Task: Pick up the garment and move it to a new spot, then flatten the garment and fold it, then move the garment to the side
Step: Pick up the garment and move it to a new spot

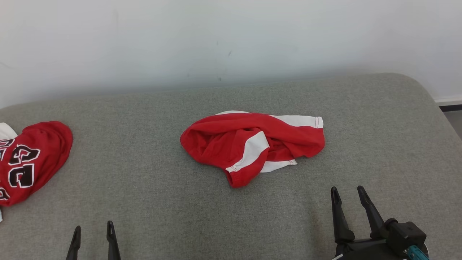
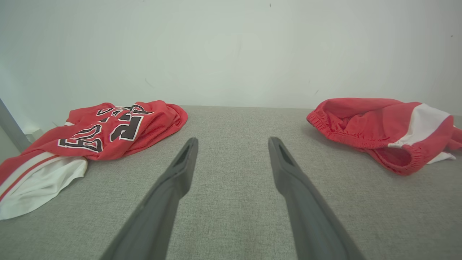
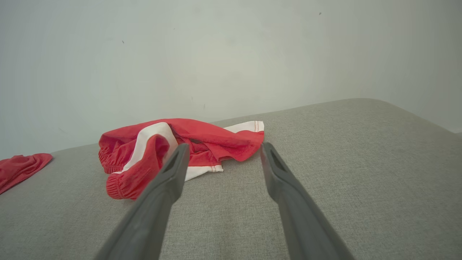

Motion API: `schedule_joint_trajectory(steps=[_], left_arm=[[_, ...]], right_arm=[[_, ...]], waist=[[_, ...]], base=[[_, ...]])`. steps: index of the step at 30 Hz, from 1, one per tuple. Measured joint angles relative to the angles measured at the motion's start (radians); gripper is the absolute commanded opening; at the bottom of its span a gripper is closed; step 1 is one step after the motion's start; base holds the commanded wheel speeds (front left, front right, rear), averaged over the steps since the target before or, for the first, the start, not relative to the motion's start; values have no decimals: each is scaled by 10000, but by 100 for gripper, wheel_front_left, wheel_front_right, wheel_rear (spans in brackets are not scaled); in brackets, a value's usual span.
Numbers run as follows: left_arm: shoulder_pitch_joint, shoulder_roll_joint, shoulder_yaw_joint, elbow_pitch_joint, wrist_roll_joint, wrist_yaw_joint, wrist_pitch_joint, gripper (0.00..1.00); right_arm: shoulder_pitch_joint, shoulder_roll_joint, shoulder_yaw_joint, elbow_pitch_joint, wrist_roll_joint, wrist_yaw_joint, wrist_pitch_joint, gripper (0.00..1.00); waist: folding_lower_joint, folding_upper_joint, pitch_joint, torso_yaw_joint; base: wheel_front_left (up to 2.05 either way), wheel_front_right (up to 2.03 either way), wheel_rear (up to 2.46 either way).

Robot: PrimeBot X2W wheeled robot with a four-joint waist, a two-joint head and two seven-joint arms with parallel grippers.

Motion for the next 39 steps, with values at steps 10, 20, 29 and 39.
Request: schedule_joint_trajectory(steps=[10, 20, 29, 39], left_arm=[[-5, 0, 13, 148, 180, -17, 0, 100], [-2, -2, 0, 343, 564, -73, 0, 100], [-4, -2, -46, 424, 663, -115, 0, 100], [4, -2, 10, 424, 646, -109, 0, 100]], right_arm=[[-6, 0, -8, 8, -15, 0, 0, 100], [-11, 0, 54, 31, -13, 0, 2, 100], [-10, 2, 54, 56, -13, 0, 0, 100], [10, 2, 73, 67, -13, 0, 2, 100]], waist=[[0, -1, 6, 27], [0, 0, -21, -9], [0, 0, -109, 28], [0, 0, -188, 45]], base=[[0, 0, 0], [0, 0, 0], [0, 0, 0], [0, 0, 0]])
